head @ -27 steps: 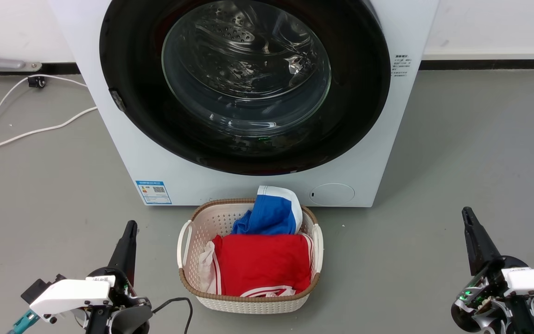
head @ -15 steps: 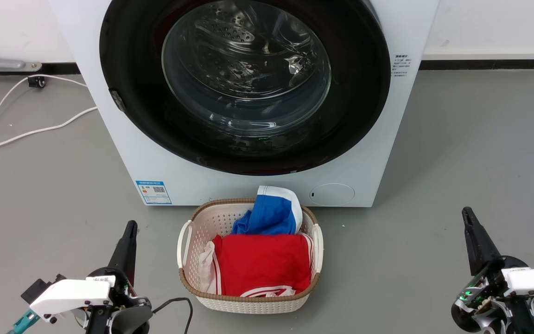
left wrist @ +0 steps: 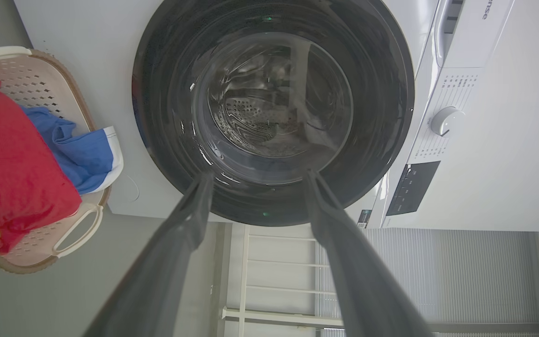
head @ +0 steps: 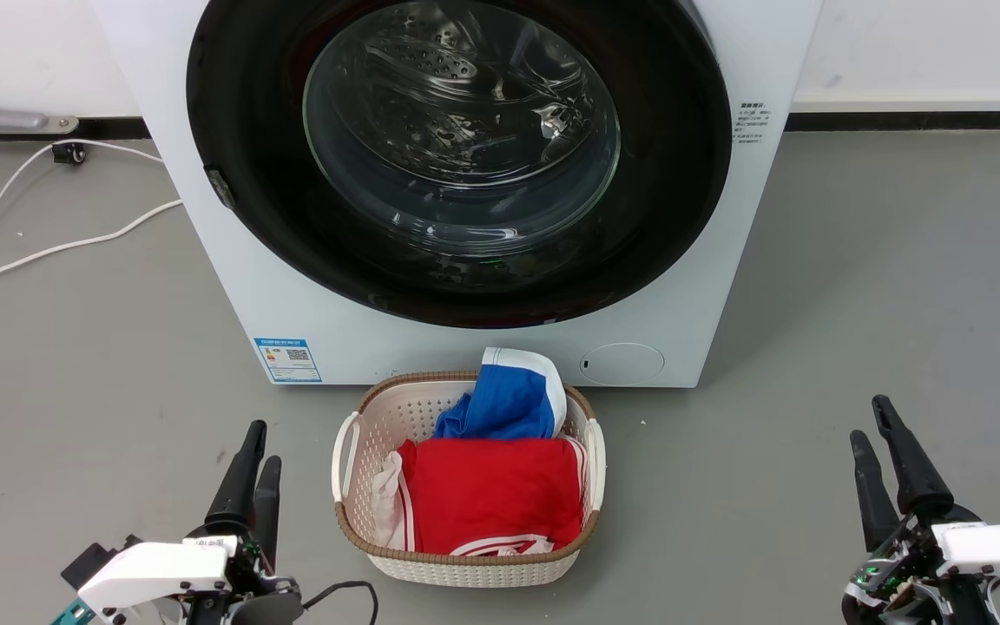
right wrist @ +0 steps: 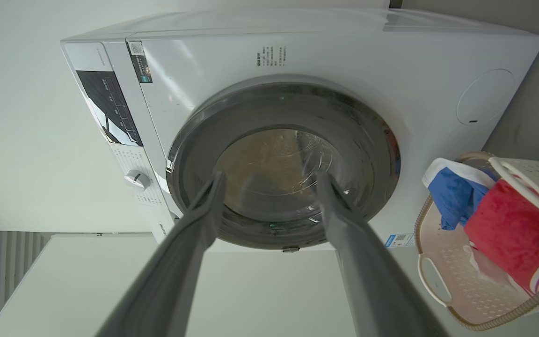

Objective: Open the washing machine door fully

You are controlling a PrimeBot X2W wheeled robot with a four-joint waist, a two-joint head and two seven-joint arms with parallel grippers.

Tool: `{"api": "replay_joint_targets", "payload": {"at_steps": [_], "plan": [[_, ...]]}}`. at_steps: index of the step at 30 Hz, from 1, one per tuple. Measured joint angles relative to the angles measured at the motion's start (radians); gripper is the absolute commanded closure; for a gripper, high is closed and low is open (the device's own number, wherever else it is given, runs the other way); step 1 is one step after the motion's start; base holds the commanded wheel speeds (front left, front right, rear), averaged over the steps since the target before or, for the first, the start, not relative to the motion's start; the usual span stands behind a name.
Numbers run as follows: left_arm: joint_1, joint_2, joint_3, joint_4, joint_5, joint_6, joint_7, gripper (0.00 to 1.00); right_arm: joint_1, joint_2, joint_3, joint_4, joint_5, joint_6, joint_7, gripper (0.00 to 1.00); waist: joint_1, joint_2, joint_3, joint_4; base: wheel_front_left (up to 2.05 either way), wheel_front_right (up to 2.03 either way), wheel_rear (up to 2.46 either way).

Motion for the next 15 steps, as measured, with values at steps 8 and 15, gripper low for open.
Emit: {"api": "replay_joint_targets", "payload": {"at_steps": [8, 15], "plan": [[-0.001, 0.000, -0.028, -0.037, 0.079, 0.000, -0.038, 0.00, 0.012, -0.007, 0.020, -0.041, -0.062, 0.000, -0.042, 0.00, 0.0000, 0.0000, 0.000, 0.001, 0.00, 0.00, 0.00], [-0.001, 0.000, -0.053, -0.074, 0.244, 0.000, -0.066, 0.00, 0.019, -0.020, 0.038, -0.067, -0.184, 0.000, -0.077, 0.00, 0.0000, 0.0000, -0.001, 0.002, 0.00, 0.00, 0.00]]}}
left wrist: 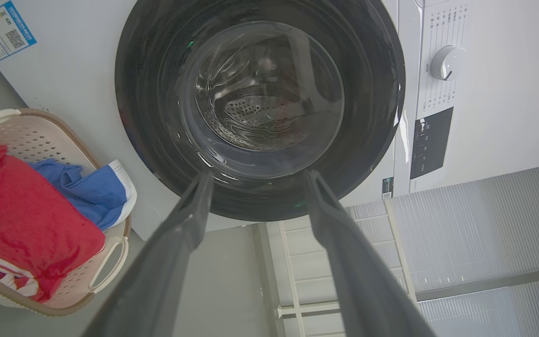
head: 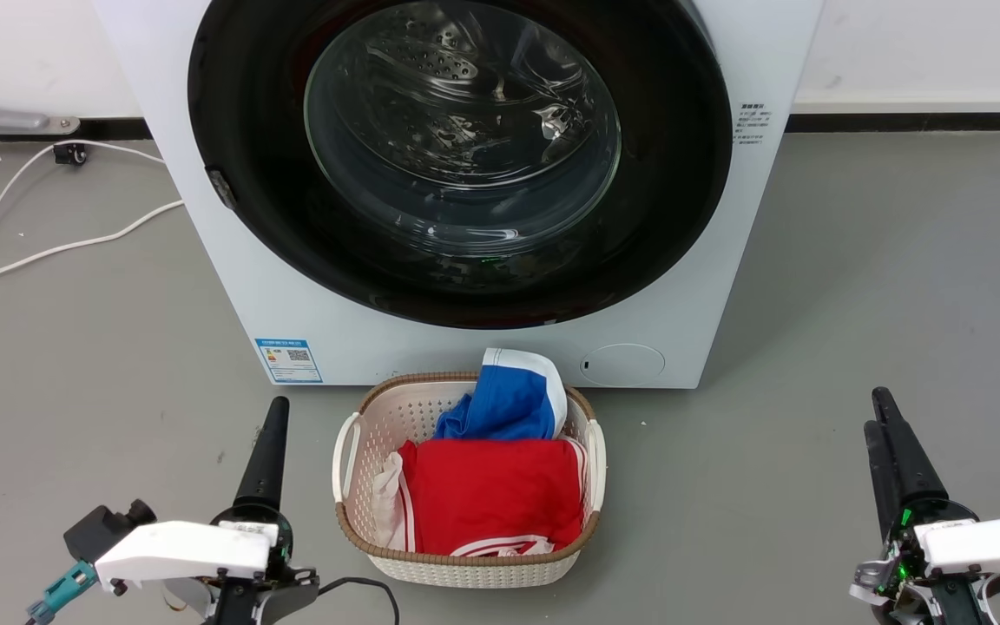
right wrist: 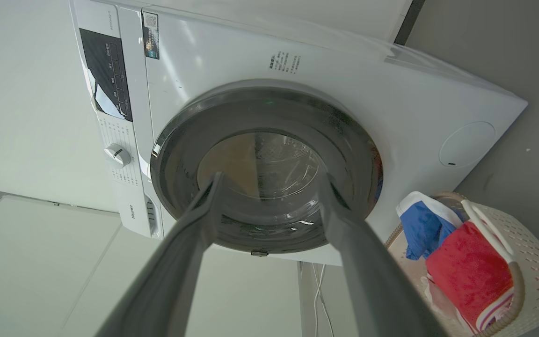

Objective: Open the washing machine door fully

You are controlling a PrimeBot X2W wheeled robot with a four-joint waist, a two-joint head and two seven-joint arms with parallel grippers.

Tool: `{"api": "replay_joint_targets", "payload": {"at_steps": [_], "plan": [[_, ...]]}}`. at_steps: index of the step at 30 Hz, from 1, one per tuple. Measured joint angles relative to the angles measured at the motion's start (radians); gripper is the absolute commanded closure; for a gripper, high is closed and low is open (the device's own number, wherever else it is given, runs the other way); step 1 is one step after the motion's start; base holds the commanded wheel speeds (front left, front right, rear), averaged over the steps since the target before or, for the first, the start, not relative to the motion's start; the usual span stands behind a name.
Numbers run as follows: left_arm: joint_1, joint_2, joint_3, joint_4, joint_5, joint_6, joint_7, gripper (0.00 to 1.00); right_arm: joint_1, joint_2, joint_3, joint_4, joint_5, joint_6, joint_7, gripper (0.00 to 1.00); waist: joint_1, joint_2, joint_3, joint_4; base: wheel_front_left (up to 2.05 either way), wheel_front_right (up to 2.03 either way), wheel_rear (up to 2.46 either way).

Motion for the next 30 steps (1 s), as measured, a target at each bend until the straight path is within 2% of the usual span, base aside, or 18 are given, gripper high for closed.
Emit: {"api": "replay_joint_targets", "payload": {"at_steps": [14, 30], "plan": [[-0.001, 0.000, -0.052, -0.039, 0.355, 0.013, -0.054, 0.00, 0.017, 0.002, 0.000, -0.069, -0.357, 0.000, -0.035, 0.00, 0.0001, 0.0000, -0.003, 0.001, 0.00, 0.00, 0.00], [-0.020, 0.029, -0.101, -0.060, 0.649, 0.044, -0.105, 0.00, 0.040, -0.006, 0.018, -0.142, -0.680, 0.000, -0.021, 0.00, 0.0000, 0.0000, -0.002, 0.003, 0.00, 0.00, 0.00]]}}
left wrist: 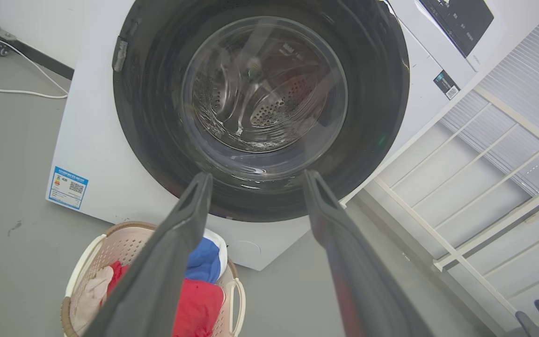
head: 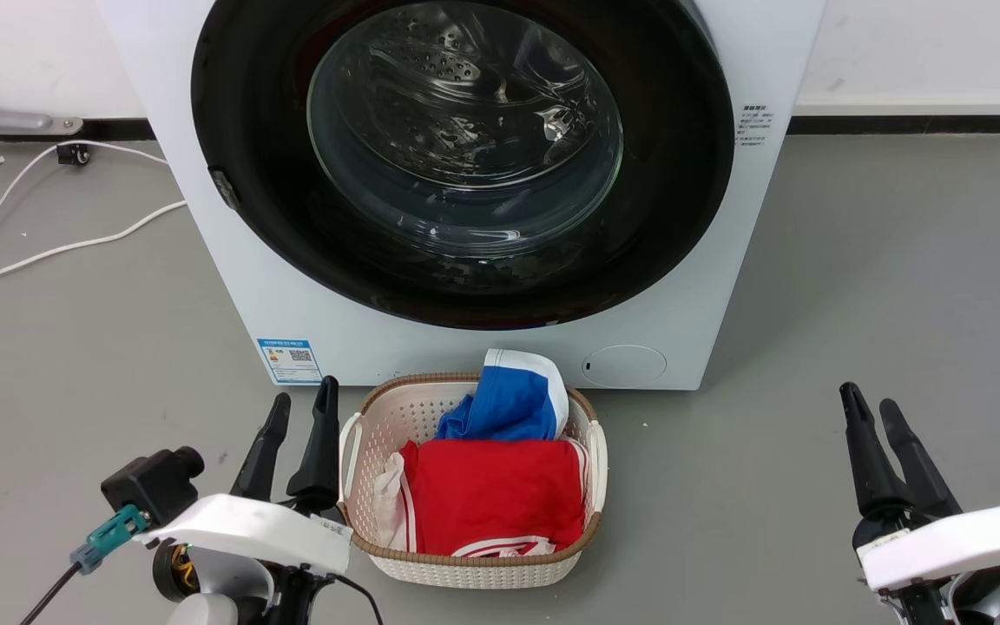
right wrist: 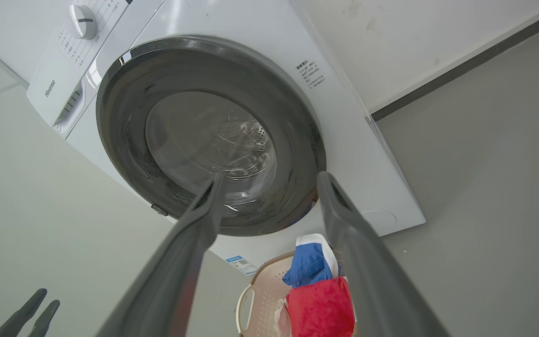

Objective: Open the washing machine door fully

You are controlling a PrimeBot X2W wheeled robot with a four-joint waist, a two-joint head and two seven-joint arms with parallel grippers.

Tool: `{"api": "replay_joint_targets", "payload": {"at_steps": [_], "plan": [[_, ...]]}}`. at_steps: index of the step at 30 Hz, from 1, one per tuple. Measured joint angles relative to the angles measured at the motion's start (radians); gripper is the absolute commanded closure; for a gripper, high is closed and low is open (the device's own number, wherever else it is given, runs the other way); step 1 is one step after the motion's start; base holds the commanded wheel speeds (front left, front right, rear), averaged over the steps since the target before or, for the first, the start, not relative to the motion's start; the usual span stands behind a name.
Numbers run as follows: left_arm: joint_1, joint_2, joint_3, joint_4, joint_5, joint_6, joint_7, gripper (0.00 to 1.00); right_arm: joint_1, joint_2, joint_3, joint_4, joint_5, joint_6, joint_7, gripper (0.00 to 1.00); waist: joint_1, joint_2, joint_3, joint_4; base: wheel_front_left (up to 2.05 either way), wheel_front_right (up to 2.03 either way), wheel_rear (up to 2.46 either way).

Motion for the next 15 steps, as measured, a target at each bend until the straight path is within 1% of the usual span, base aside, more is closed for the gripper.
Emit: {"api": "replay_joint_targets", "payload": {"at_steps": [6, 15], "plan": [[-0.001, 0.018, -0.022, -0.001, 0.085, 0.015, -0.017, 0.00, 0.007, -0.013, 0.004, -0.019, -0.103, 0.000, 0.003, 0.00, 0.0000, 0.0000, 0.000, 0.000, 0.00, 0.00, 0.00], [-0.005, 0.044, -0.060, 0.002, 0.201, 0.041, -0.043, 0.00, 0.013, -0.013, 0.003, -0.043, -0.238, 0.000, 0.007, 0.00, 0.0000, 0.0000, -0.003, 0.001, 0.00, 0.00, 0.00]]}}
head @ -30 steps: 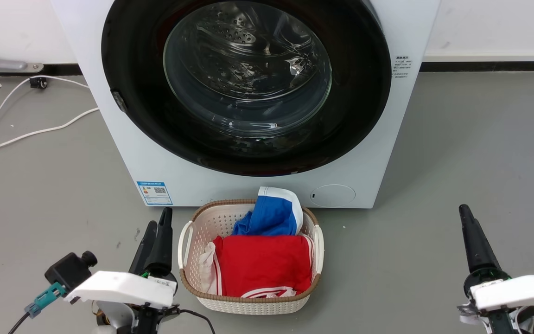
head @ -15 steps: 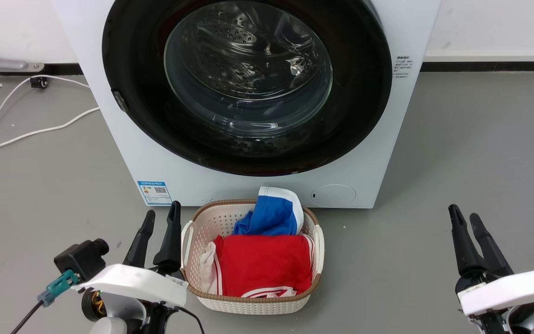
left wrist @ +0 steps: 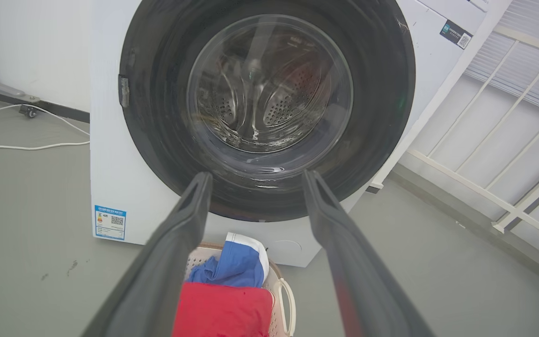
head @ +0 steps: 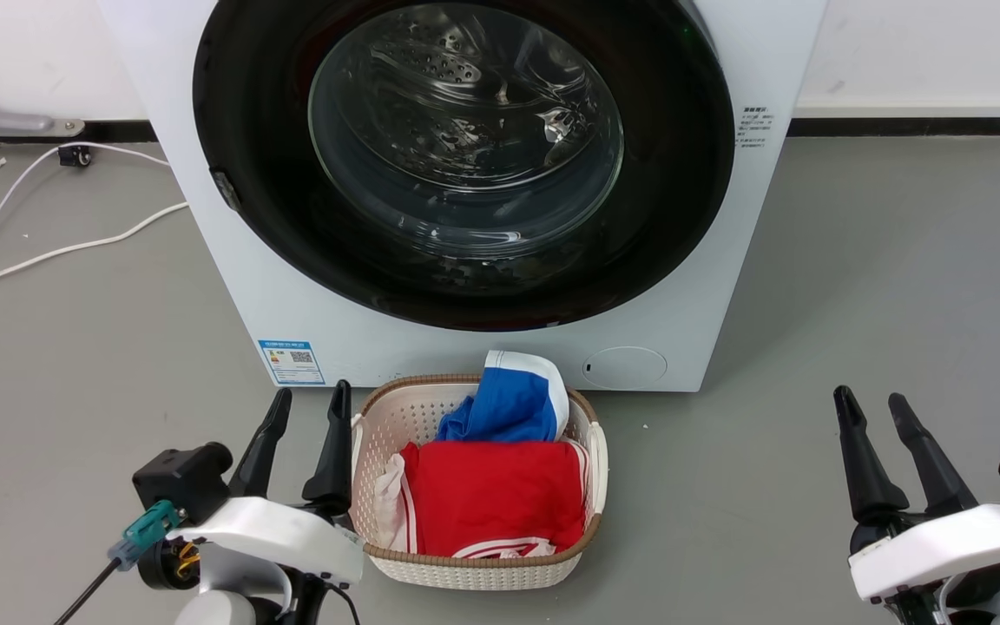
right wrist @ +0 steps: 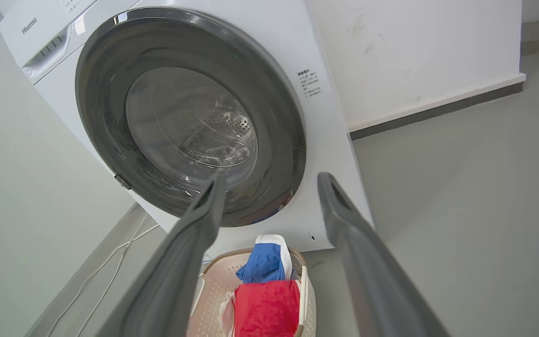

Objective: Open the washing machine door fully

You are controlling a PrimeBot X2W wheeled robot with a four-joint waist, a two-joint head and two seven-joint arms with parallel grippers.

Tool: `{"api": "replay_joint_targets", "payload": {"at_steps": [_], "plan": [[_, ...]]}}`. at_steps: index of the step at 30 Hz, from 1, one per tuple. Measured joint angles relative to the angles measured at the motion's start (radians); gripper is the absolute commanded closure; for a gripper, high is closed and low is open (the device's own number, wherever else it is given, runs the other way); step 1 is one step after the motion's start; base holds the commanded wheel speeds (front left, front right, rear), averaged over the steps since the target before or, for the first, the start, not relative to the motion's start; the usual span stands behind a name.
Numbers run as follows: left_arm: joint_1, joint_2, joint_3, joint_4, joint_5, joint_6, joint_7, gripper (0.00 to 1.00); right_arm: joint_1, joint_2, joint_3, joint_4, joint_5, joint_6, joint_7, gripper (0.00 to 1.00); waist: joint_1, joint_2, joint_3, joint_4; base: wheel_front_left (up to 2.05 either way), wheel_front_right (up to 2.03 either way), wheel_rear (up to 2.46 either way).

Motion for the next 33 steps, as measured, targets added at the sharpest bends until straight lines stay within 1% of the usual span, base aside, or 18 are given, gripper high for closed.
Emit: {"api": "replay_joint_targets", "payload": {"at_steps": [7, 17, 25, 33], "plan": [[-0.007, 0.023, -0.027, 0.003, 0.076, 0.016, -0.018, 0.00, 0.013, 0.002, 0.002, -0.017, -0.097, 0.000, 0.007, 0.00, 0.0001, 0.0000, -0.004, 0.003, 0.00, 0.00, 0.00], [-0.011, 0.039, -0.059, 0.027, 0.161, 0.024, -0.044, 0.00, 0.034, 0.014, -0.007, -0.042, -0.239, 0.000, 0.023, 0.00, 0.0000, 0.0000, -0.007, 0.003, 0.00, 0.00, 0.00], [-0.016, 0.041, -0.067, 0.053, 0.204, 0.016, -0.061, 0.00, 0.042, 0.027, -0.016, -0.056, -0.310, 0.000, 0.023, 0.00, 0.0001, 0.0000, -0.009, 0.003, 0.00, 0.00, 0.00], [-0.021, 0.040, -0.066, 0.078, 0.239, 0.011, -0.079, 0.00, 0.047, 0.035, -0.023, -0.061, -0.356, 0.000, 0.021, 0.00, 0.0000, 0.0000, -0.014, 0.004, 0.00, 0.00, 0.00]]}}
